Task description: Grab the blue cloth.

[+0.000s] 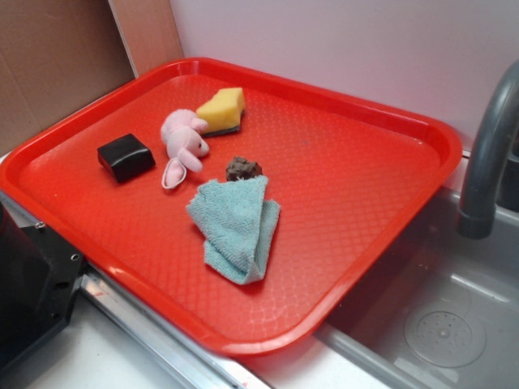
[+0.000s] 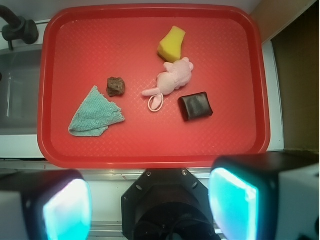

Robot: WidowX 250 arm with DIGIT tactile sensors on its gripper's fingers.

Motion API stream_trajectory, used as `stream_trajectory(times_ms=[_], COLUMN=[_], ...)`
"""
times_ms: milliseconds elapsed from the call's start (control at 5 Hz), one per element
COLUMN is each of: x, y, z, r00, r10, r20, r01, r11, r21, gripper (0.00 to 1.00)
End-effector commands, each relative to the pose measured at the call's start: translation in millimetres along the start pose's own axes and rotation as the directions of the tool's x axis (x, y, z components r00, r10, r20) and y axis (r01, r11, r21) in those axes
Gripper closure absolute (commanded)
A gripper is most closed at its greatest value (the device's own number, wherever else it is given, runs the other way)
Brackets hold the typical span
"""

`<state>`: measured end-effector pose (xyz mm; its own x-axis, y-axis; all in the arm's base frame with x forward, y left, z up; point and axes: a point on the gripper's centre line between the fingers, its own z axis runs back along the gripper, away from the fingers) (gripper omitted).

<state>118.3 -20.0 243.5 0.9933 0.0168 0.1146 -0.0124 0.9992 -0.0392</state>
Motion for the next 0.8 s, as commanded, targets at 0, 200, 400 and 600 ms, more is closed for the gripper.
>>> stream_trajectory(times_ms=[0, 200, 400, 600], x=[0.0, -9.9, -8.8, 4.8], y=[0.0, -8.6, -22.1, -38.6], z=[0.0, -0.5, -9.9, -28.9], r00=[1.000, 0.979, 0.926, 0.807], r10=[0.000, 0.197, 0.372, 0.589], r20=[0.000, 0.047, 0.065, 0.051], r01=[0.000, -0.195, -0.369, -0.588], r11=[1.000, 0.980, 0.928, 0.808], r21=[0.000, -0.044, -0.061, -0.026], gripper=[0.00, 0.00, 0.00, 0.00])
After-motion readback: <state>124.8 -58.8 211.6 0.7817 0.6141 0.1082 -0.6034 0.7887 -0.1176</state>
